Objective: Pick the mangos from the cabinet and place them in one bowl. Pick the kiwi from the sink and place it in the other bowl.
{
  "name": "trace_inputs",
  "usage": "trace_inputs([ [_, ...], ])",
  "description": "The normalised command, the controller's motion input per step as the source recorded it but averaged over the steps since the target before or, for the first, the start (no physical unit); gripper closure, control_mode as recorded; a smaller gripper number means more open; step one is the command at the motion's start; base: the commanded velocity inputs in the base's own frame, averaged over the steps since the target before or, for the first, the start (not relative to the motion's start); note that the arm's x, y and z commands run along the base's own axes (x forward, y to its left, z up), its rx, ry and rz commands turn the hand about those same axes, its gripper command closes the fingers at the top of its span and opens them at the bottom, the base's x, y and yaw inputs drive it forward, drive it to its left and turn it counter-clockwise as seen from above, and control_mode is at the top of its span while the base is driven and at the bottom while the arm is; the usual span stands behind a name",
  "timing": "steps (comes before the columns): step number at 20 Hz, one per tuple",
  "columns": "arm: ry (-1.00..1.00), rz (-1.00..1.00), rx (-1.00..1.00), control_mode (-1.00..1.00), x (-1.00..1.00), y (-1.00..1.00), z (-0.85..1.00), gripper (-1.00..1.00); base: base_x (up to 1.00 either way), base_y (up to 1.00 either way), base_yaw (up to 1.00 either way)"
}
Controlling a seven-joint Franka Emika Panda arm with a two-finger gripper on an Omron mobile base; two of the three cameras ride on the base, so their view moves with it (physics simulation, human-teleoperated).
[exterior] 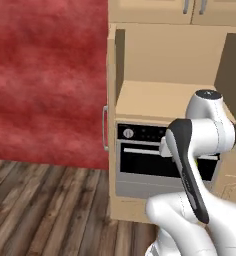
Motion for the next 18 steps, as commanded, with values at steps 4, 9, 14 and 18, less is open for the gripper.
trace_inputs([
  [4,0.00,0.00,0.00,1.00,0.00,0.00,0.00,1.00,0.30,-0.12,0.41],
  [9,0.00,0.00,0.00,1.00,0.00,0.00,0.00,1.00,0.09,-0.01,0.49],
  [14,0.00,0.00,0.00,1.00,0.00,0.00,0.00,1.00,0.00,0.00,0.48],
  [18,0.00,0.00,0.00,1.00,0.00,0.00,0.00,1.00,-0.05,0.00,0.49],
])
